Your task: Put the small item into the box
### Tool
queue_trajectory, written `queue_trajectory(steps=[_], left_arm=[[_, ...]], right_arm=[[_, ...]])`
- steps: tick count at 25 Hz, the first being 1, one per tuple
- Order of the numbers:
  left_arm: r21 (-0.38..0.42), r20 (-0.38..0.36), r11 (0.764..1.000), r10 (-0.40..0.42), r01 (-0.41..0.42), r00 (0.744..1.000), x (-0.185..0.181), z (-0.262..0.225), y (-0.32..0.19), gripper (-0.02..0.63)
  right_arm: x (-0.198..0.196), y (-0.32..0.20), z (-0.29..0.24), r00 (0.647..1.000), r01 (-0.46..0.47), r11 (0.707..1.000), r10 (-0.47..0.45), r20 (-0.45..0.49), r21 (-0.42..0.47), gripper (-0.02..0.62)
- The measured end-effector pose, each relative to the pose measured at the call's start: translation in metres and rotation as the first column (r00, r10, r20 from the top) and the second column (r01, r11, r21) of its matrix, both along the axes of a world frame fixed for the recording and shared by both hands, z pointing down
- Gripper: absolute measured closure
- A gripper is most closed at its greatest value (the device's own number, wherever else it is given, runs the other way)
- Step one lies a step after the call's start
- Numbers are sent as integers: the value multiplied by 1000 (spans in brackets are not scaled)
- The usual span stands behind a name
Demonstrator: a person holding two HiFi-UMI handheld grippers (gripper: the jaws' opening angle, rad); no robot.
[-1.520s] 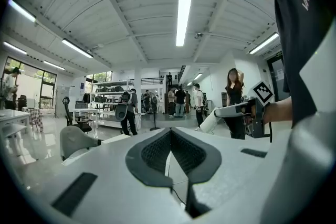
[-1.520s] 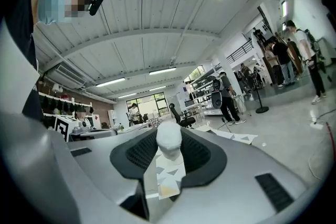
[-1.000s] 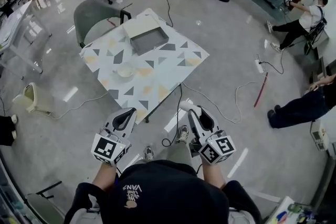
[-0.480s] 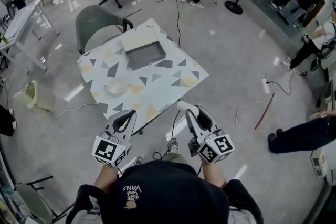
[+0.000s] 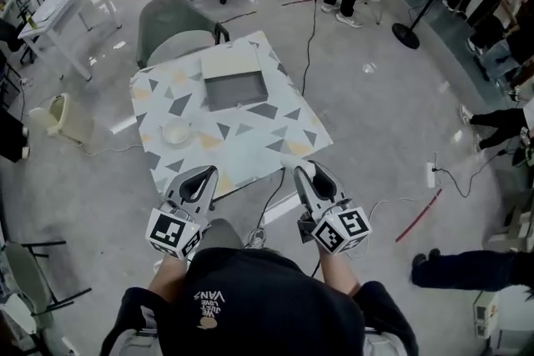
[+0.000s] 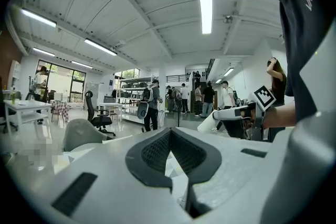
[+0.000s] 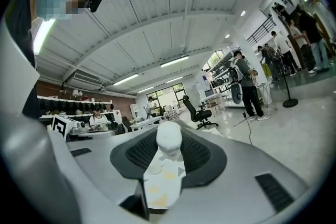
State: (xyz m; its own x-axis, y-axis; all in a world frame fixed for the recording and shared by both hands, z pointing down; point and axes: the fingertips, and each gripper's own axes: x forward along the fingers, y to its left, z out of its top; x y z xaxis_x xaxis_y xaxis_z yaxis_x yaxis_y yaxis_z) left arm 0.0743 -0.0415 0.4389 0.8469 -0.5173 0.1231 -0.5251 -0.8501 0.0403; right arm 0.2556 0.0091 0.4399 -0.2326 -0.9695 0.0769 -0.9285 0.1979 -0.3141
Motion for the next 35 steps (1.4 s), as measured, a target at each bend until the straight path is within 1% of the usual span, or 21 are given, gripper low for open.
queue_trajectory(steps=[4, 9, 14, 18, 23, 30, 35], left_arm=[[-13, 21, 999, -29, 30, 999, 9, 6, -10, 600], [-15, 22, 999, -43, 43, 999, 15, 12, -42, 600], [-16, 28, 999, -38, 38, 999, 17, 17, -80, 600], [-42, 30, 998, -45, 47, 999, 12, 28, -110, 600], [-93, 34, 993, -73, 76, 997, -6, 50, -139, 600], [-165, 41, 982, -87, 93, 995, -20, 75, -167, 600], [-204, 31, 974, -99, 103, 995, -26, 89, -183, 600]], right_arm=[[3, -22, 6, 999, 45, 999, -45, 12, -7, 469], [5, -58, 15, 999, 53, 998, -53, -5, -18, 468], [5, -108, 35, 998, 49, 997, -52, -44, -67, 469], [-5, -158, 61, 994, 75, 990, -83, -67, -119, 468], [-24, -220, 100, 986, 116, 975, -136, -93, -192, 468], [-44, -297, 156, 955, 153, 944, -217, -202, -293, 468], [-52, -339, 189, 934, 158, 916, -260, -246, -369, 468]])
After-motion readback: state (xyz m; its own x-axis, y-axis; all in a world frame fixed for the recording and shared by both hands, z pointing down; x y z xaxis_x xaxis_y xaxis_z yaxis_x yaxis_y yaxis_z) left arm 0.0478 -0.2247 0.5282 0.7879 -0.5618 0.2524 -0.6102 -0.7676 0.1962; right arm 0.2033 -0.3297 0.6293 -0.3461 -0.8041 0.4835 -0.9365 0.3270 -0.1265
